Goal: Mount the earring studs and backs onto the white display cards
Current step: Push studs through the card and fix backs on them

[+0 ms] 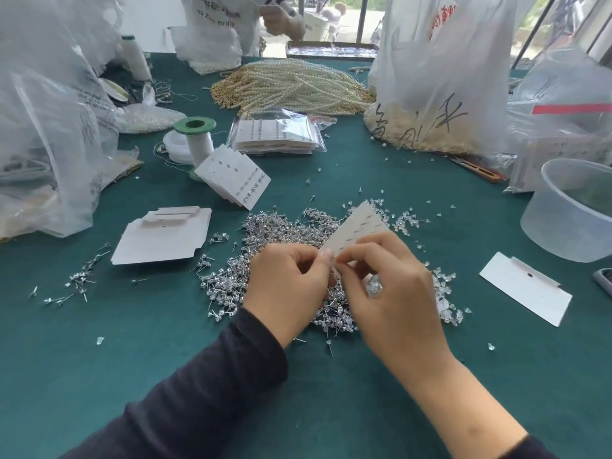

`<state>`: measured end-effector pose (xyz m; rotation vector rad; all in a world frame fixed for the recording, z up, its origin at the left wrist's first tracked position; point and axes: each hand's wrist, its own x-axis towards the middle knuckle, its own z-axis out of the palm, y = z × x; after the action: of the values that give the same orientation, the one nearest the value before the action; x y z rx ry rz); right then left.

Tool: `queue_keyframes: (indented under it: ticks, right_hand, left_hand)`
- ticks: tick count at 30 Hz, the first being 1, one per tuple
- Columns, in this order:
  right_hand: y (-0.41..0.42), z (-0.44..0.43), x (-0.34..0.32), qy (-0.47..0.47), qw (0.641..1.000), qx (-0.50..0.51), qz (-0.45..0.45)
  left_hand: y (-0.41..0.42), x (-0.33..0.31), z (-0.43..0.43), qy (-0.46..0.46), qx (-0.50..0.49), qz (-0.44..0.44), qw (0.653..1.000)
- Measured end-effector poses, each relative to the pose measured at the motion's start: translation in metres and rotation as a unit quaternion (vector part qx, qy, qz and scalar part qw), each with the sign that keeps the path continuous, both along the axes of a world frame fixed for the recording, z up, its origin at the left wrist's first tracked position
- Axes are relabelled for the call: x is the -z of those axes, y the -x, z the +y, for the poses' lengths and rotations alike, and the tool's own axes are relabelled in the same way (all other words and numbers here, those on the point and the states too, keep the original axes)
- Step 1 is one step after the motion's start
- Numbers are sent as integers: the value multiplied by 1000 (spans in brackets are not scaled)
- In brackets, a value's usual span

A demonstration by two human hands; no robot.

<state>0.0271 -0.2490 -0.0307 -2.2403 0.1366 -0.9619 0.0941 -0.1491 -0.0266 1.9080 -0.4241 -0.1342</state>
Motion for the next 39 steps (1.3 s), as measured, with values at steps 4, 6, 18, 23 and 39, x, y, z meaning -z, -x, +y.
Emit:
queue_keyframes:
  ticks: [4, 6, 18, 23, 39]
  right_hand:
    - [-1, 1, 1, -23, 1000, 2, -13]
    - [0, -1, 0, -39, 999, 5, -35]
    - [-2, 0, 0, -55, 998, -5, -10]
    - [-3, 0, 1, -72, 997, -6, -3]
    - [-2, 0, -1, -74, 997, -7, -19]
  left_hand:
    - [0, 0, 1, 5, 5, -4, 1000]
    - [0, 0, 1, 16, 0, 9, 1000]
    - [1, -1, 1, -8, 4, -60, 998]
    - [2, 1, 1, 6, -1, -56, 998]
    - [3, 1, -2, 48, 15, -16, 999]
